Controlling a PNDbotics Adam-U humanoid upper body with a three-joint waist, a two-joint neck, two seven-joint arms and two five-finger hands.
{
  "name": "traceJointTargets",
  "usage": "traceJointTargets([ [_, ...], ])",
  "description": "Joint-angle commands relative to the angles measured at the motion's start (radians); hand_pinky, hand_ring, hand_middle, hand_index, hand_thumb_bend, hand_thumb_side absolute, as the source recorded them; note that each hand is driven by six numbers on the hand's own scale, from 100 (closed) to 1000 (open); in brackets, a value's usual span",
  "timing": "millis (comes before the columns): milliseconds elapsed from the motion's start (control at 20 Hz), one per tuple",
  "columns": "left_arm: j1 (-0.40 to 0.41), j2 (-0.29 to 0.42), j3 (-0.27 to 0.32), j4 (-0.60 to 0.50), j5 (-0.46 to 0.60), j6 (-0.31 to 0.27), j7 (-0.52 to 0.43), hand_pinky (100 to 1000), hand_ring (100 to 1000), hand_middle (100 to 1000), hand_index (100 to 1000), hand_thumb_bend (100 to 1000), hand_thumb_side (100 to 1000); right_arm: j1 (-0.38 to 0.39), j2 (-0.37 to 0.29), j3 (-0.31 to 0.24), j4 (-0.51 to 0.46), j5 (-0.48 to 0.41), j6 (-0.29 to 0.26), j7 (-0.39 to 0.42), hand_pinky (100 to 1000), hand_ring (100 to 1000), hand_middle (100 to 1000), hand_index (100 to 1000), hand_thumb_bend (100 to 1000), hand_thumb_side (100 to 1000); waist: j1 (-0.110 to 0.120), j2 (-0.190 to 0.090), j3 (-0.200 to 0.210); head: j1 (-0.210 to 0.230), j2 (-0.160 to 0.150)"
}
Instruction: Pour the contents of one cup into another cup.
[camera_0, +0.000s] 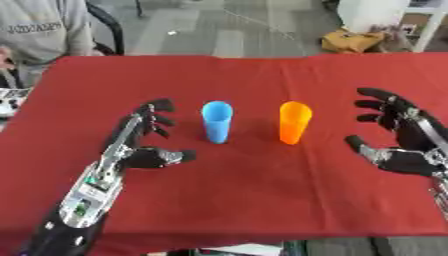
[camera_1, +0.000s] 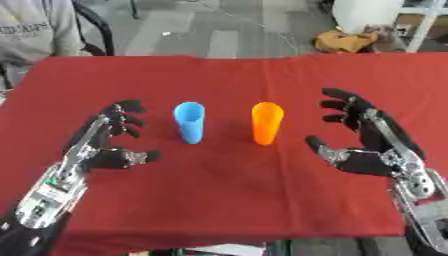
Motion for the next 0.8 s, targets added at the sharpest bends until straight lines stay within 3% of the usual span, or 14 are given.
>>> traceJointTargets([
  [50,-0.025,0.002,0.0,0.002,-0.013,-0.006,0.013,598,687,731,861,834,100,-0.019,-0.005,-0.003,-0.001,0.012,0.001,-0.006,789,881,896,911,390,100,-0.001,-0.009,0.002,-0.004,0.0],
  [450,-0.07,-0.019,-0.005,0.059,-0.024,-0.009,0.059,602,693,736,860,823,100,-0.027,-0.001,-0.003,0.014,0.022,0.0,-0.016,779,867,877,907,391,100,-0.003,-0.007,0.006,-0.009,-0.008],
  [800,-0.148,-0.039,-0.013,0.182,-0.062,-0.015,0.083,591,679,729,860,812,100,-0.027,0.003,-0.001,0.013,0.02,0.0,-0.02,770,861,868,906,390,100,-0.005,-0.005,-0.003,-0.006,-0.013],
])
